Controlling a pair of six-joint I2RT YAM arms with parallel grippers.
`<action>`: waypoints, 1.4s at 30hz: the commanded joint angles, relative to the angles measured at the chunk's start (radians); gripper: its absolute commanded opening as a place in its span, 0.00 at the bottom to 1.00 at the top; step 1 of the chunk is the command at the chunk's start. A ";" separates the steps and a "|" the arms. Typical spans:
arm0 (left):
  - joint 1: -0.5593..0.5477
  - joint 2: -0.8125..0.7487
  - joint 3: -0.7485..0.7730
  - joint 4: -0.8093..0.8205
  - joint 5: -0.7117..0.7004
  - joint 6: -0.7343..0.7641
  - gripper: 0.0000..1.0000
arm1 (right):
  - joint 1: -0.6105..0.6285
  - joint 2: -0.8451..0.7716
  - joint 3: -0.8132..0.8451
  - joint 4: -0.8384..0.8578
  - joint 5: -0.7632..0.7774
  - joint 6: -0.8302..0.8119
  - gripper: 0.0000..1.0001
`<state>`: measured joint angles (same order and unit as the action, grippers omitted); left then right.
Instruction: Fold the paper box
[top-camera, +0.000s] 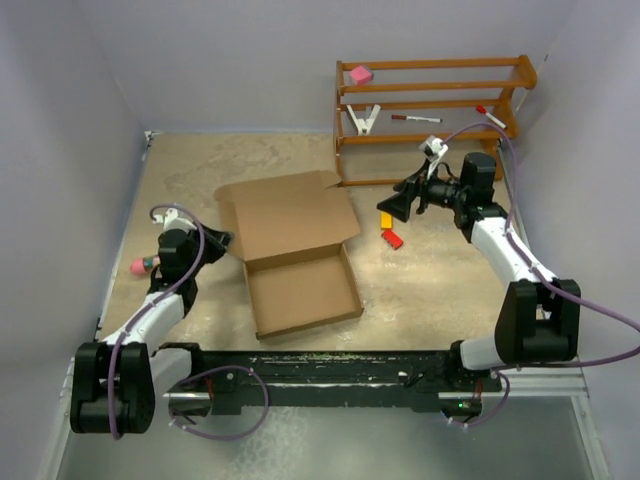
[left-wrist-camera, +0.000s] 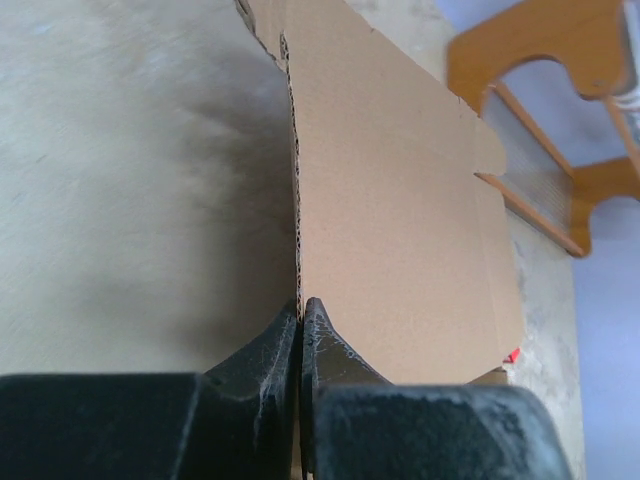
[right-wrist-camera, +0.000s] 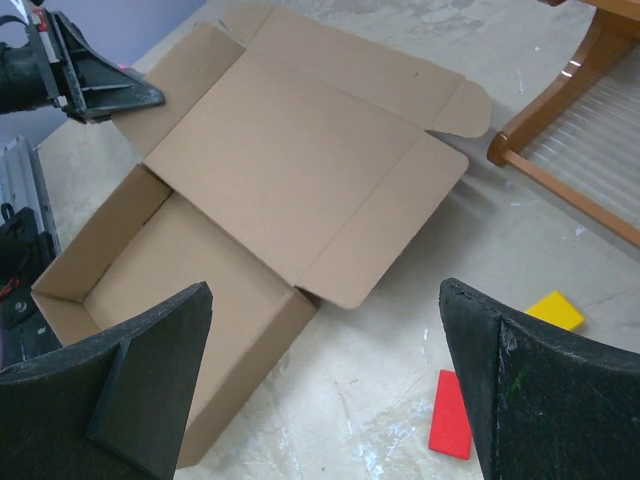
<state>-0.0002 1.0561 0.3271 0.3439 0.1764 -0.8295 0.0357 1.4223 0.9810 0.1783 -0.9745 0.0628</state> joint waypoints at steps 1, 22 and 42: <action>0.006 0.004 -0.008 0.342 0.173 0.119 0.05 | -0.058 0.007 -0.003 0.035 -0.056 0.033 1.00; 0.003 -0.094 -0.201 0.699 0.136 0.177 0.05 | 0.027 0.286 0.238 -0.418 0.523 -0.335 0.59; 0.003 -0.223 -0.200 0.559 0.129 0.185 0.05 | 0.169 0.361 0.197 -0.444 0.739 -0.435 0.68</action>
<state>-0.0002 0.8585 0.1196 0.8890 0.3172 -0.6674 0.1894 1.7866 1.1736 -0.2741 -0.2897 -0.3519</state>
